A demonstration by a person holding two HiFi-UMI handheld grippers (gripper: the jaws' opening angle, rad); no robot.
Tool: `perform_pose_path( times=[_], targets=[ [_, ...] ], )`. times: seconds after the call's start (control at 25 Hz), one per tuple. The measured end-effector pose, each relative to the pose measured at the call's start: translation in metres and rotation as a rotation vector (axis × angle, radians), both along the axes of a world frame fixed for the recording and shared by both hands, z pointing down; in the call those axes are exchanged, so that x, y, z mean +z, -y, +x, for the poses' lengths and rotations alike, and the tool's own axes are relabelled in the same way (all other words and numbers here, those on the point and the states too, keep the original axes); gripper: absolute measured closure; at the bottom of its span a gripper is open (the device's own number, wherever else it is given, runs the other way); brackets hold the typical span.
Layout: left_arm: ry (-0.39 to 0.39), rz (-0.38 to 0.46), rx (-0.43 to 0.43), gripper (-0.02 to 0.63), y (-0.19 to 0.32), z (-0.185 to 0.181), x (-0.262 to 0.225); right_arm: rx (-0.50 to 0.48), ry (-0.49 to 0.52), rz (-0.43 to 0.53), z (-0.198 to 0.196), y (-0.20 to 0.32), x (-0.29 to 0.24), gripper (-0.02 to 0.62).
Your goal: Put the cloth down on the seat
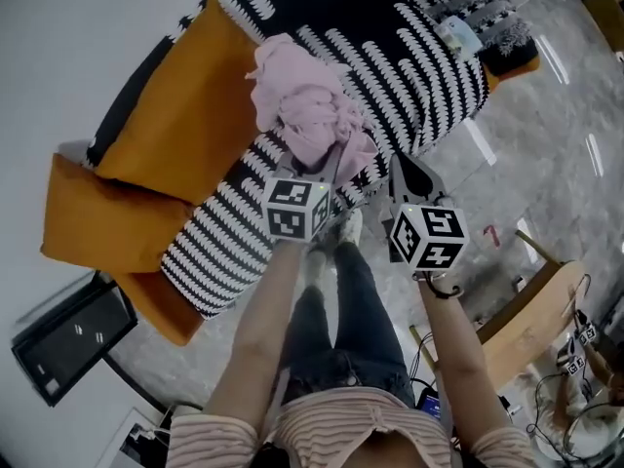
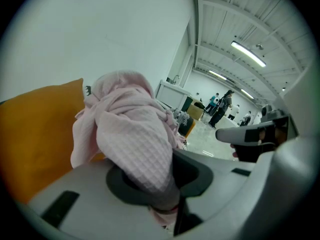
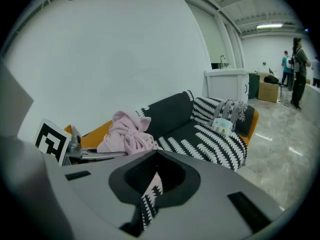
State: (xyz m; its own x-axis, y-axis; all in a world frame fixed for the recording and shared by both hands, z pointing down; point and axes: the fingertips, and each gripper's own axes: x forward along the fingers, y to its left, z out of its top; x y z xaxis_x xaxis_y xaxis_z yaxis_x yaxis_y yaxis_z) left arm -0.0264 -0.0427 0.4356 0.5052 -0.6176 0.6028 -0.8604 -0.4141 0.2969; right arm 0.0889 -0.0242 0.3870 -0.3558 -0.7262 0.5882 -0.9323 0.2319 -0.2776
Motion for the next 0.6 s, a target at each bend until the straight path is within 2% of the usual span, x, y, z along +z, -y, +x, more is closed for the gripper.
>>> perform_pose_path(
  times=[0.28,0.6],
  targets=[
    [0.012,-0.058,0.021,0.494,0.032,0.023,0.052,-0.018,-0.024,-0.046,0.012,0.027,0.046,0.588],
    [0.014,-0.111,0.025,0.494,0.042,0.035,0.097,-0.040,-0.065,-0.082,0.013,0.033,0.084,0.588]
  ],
)
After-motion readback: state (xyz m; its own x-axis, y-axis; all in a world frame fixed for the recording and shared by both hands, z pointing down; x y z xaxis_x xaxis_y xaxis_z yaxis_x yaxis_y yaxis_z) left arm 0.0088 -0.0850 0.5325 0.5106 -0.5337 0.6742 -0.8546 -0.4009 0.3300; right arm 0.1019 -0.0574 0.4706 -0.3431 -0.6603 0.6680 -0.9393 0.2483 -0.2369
